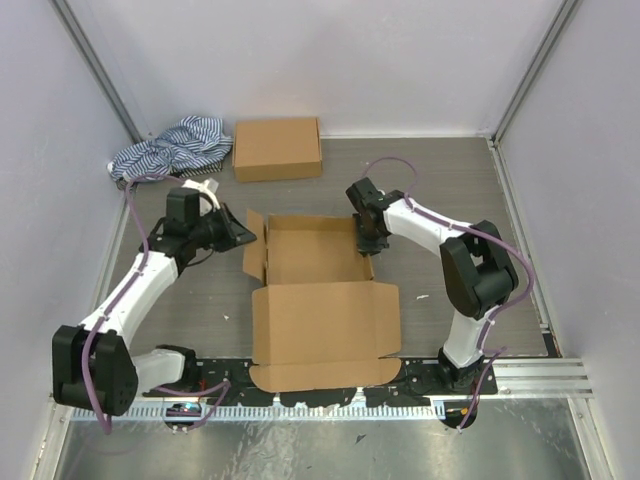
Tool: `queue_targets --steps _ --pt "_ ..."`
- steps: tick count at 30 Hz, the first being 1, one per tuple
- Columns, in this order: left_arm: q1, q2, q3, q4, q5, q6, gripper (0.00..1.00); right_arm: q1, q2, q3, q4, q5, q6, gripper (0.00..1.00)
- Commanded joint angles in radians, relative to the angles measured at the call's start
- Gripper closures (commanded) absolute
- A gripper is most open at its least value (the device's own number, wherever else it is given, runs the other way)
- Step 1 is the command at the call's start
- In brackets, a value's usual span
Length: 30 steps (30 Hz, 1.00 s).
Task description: Fold the paper box
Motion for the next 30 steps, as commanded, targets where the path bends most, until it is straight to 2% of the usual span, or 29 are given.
queue_targets --steps 1,3,9,13,21,30 --pt "-0.07 0.031 0.028 -0.006 -0.051 0.049 0.86 0.03 0.015 0.058 -0.03 0.076 0.058 0.99" --pt "-0.085 0.064 0.014 -0.002 -0.075 0.058 0.82 0.03 0.016 0.054 -0.027 0.072 0.061 0.99" --pt "-0.092 0.135 -0.038 0.022 -0.117 0.063 0.6 0.033 0.004 0.043 -0.024 0.076 0.048 0.99" --pt "-0.092 0.148 -0.056 0.04 -0.113 0.057 0.54 0.038 0.01 0.038 -0.024 0.079 0.041 0.99" --pt "-0.093 0.104 -0.074 0.057 -0.123 0.047 0.51 0.048 0.023 0.014 -0.014 0.094 0.036 0.99" --pt "-0.092 0.002 -0.044 -0.005 -0.151 0.048 0.5 0.048 0.017 -0.007 -0.008 0.094 0.029 0.99"
